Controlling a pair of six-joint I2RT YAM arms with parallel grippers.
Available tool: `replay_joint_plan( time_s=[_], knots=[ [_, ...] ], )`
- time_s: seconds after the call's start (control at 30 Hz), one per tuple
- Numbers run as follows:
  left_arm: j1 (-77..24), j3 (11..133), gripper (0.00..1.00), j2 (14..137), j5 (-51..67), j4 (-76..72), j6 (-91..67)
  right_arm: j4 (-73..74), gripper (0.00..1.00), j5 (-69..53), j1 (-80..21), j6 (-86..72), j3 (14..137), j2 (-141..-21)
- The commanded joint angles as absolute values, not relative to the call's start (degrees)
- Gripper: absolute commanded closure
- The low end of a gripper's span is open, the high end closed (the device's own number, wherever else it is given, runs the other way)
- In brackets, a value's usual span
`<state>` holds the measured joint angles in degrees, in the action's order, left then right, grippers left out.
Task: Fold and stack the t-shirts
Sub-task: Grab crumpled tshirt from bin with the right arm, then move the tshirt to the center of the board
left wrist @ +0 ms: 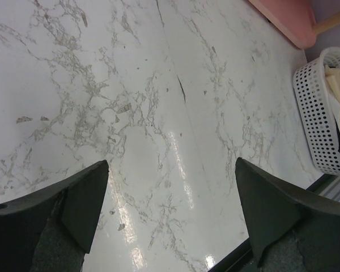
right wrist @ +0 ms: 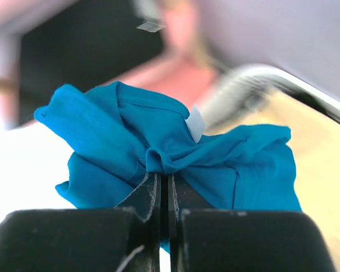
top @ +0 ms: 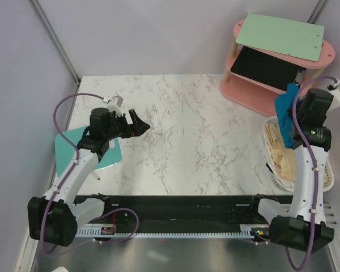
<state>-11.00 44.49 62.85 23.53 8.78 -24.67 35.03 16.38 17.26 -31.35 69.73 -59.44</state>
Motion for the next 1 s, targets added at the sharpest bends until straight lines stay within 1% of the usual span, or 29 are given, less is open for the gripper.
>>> replay_joint_plan(
  time_s=[0.0,0.03,0.1,0.13,0.17,0.2,0.27,0.3,0.37,0.4,0.47,0.5,0.53,0.57,0.6,0.67,0.7,0.73,0.77,0.8,0.9,0.97],
  knots=[
    [-11.25,48.43,0.0,58.8,21.54,10.98,-23.47,31.03,1.0,3.97,11.62,-28.13,80.74,-63.87],
    [-11.25,49.12,0.0,58.36,21.19,11.51,-23.47,31.29,1.0,1.17,7.51,-27.34,82.16,-65.11],
    [-11.25,49.74,0.0,57.92,20.48,12.65,-23.47,31.55,1.0,0.18,2.57,-26.37,84.8,-68.71],
    [-11.25,50.36,0.0,57.92,20.22,13.09,-23.38,31.29,1.0,-2.61,-2.41,-25.5,84.9,-69.69],
    [-11.25,50.54,0.0,57.92,19.87,13.36,-23.47,30.94,1.0,-3.33,-4.81,-25.14,84.64,-71.79],
    [-11.25,50.62,0.0,57.92,19.78,13.88,-23.38,30.15,1.0,-3.6,-9.27,-24.79,83.33,-72.76],
    [-11.25,50.62,0.0,58.09,19.6,14.24,-23.38,29.36,1.0,-4.31,-13.69,-23.56,81.31,-76.53],
    [-11.25,50.62,0.0,58.18,19.6,14.5,-23.47,28.14,1.0,-4.22,-18.15,-23.21,78.78,-77.86],
    [-11.25,50.45,0.0,58.53,19.77,14.76,-23.38,26.2,1.0,-2.39,-22.57,-22.5,75.69,-81.8],
    [-11.25,50.45,0.0,58.8,19.78,15.11,-23.29,23.76,1.0,-1.07,-26.85,-22.59,72.63,-83.13],
    [-11.25,50.54,0.0,59.15,19.78,15.38,-23.03,20.49,1.0,-0.35,-30.83,-23.38,69.89,-87.51],
    [-11.25,50.62,0.0,59.32,19.78,15.64,-23.03,18.48,0.97,-0.35,-34.5,-23.64,68.57,-89.28],
    [-11.25,50.97,0.0,59.59,19.86,16.17,-22.77,18.28,0.95,0.87,-36.02,-23.99,68.55,-91.3],
    [-11.25,51.15,0.0,59.68,19.86,16.61,-22.68,18.11,0.93,-2.08,-37.43,-23.99,69.08,-95.41],
    [-11.25,51.41,0.0,59.76,19.69,16.87,-22.59,18.02,0.81,-3.5,-40.05,-23.65,69.6,-97.36],
    [-11.25,51.5,0.0,59.85,19.95,17.31,-22.32,17.67,0.63,-6.4,-42.7,-23.21,70.22,-100.45],
    [-11.25,51.5,0.0,59.94,20.13,17.31,-22.41,16.62,0.37,-7.37,-44.63,-23.29,70.05,-100.55],
    [-11.25,51.42,0.0,60.2,20.82,17.4,-22.67,15.74,0.23,-7.56,-45.26,-23.99,69.7,-99.33],
    [-11.34,51.42,0.0,60.9,21.27,17.23,-22.85,14.43,0.04,-8.43,-45.35,-24.34,68.13,-98.27],
    [-11.42,51.5,0.0,61.52,21.88,17.05,-23.03,12.33,0.02,-8.44,-45.26,-25.04,67.59,-97.04],
    [-13.44,51.5,0.0,64.85,23.73,15.47,-23.47,12.13,0.02,-5.45,-44.48,-25.22,67.41,-92.65],
    [-17.2,51.5,0.0,67.22,23.73,13.46,-23.82,13.26,0.02,-2.91,-43.42,-25.49,67.85,-90.62]
  ],
)
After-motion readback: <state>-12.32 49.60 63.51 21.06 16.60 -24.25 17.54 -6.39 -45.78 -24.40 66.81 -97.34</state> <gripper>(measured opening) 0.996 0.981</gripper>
